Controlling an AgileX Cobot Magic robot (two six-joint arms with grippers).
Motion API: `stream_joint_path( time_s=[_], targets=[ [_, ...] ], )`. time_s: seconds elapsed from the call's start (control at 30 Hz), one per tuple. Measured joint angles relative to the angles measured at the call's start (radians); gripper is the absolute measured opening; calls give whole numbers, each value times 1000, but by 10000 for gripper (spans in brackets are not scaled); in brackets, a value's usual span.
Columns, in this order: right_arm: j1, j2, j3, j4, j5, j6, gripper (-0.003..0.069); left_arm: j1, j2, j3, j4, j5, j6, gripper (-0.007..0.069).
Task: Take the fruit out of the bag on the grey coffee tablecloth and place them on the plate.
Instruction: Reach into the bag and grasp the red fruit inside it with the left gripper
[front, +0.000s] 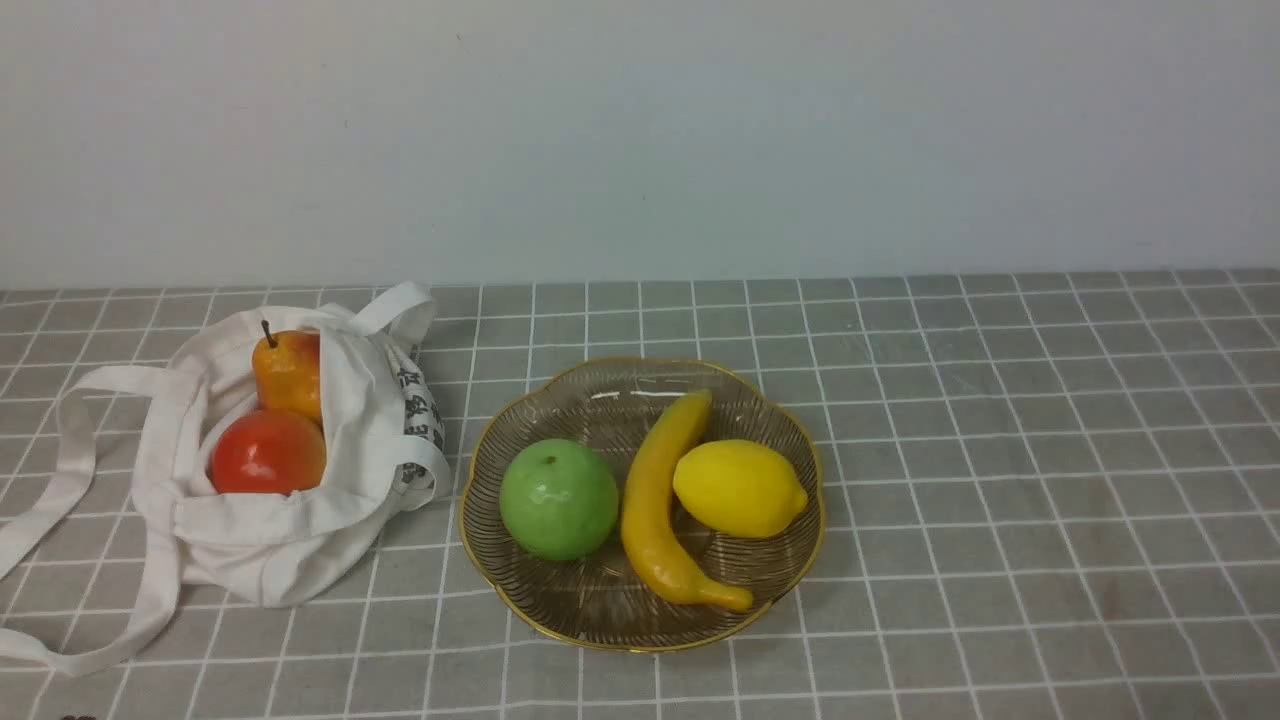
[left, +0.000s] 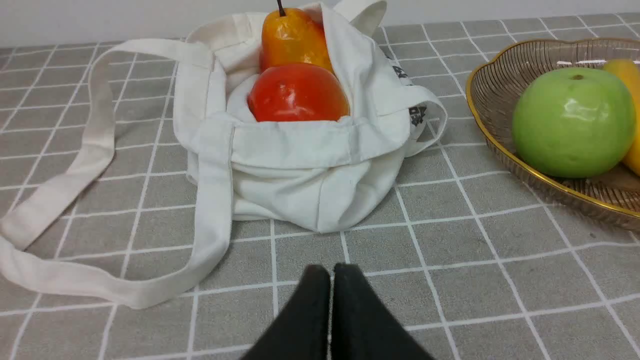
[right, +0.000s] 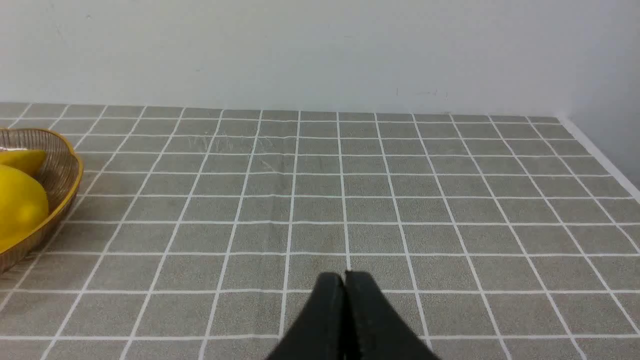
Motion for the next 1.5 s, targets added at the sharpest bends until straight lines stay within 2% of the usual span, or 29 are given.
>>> stream_joint_path(
  time_s=[1.03,1.13,1.2,1.33,1.4,1.43,1.5],
  targets=[
    [0,0,0,0,0,0,-15,0,0,0,-16,-8,-3,-8],
    [0,0,0,0,0,0,-15,0,0,2,-103,-48,-41,-8],
    [0,0,0,0,0,0,-15,0,0,3,-212,-84,-76,-8],
    [0,0,0,0,0,0,-15,0,0,3,-358,-128,-86,-8],
    [0,0,0,0,0,0,-15,0,0,3,-474,-177,-108,-8],
    [0,0,0,0,0,0,-15,0,0,3,-484,-177,-109,-8],
    [0,0,0,0,0,0,-15,0,0,3,-567,-256,-119,-8]
  ],
)
